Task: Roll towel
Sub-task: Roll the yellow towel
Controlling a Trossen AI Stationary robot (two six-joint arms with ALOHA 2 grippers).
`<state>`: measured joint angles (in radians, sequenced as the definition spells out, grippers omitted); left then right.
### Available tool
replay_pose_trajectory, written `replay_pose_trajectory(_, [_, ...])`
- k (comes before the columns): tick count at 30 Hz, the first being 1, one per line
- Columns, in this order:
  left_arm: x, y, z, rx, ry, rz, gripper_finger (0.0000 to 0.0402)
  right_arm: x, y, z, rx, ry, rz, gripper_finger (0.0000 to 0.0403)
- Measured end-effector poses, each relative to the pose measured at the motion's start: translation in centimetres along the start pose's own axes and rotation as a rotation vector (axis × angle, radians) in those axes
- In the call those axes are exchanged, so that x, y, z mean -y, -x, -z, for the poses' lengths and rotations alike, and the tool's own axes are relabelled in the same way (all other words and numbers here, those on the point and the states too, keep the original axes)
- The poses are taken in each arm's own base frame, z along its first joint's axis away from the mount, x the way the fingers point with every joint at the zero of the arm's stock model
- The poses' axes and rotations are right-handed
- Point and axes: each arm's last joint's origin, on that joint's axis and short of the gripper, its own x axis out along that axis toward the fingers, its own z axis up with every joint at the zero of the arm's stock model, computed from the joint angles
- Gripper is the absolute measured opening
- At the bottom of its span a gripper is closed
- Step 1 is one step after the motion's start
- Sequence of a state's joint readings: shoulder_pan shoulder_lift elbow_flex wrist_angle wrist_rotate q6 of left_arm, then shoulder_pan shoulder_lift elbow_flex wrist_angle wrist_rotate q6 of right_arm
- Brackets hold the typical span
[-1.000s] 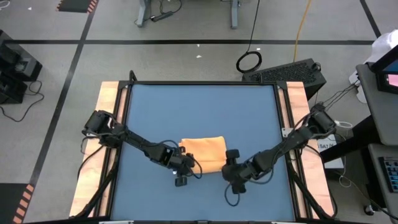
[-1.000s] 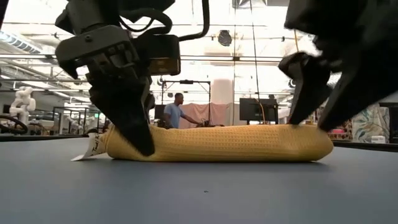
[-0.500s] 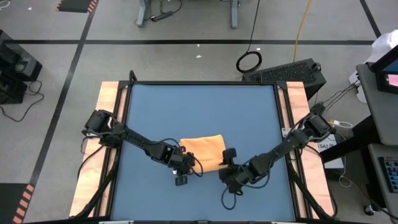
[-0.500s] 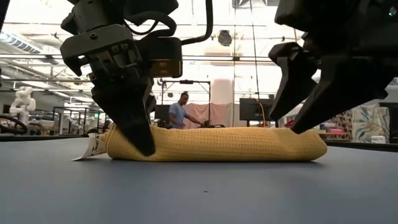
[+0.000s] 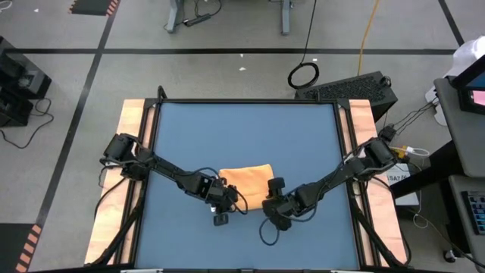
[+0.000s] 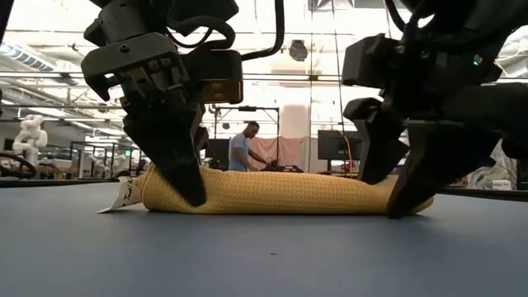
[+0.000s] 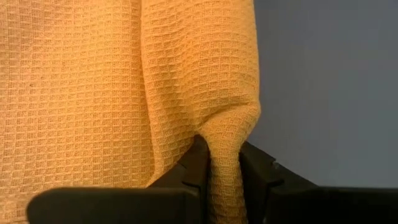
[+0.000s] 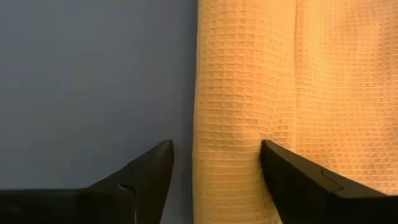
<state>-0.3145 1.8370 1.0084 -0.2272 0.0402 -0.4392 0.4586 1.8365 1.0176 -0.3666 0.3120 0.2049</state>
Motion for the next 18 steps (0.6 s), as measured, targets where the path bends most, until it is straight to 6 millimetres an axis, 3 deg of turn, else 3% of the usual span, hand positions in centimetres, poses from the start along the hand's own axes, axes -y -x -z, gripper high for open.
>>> replay_pose_trajectory(7, [0.0,0.0,0.0,0.000,-0.059,0.010,0.0059,1.1,-0.7,0.0,-0.040,-0.092,-0.051,0.0219])
replay_pose_trajectory(18, [0.0,0.0,-0.1,0.008,-0.105,-0.002,0.0059,4.6,-1.8,-0.2,-0.113,-0.190,-0.229,0.0060])
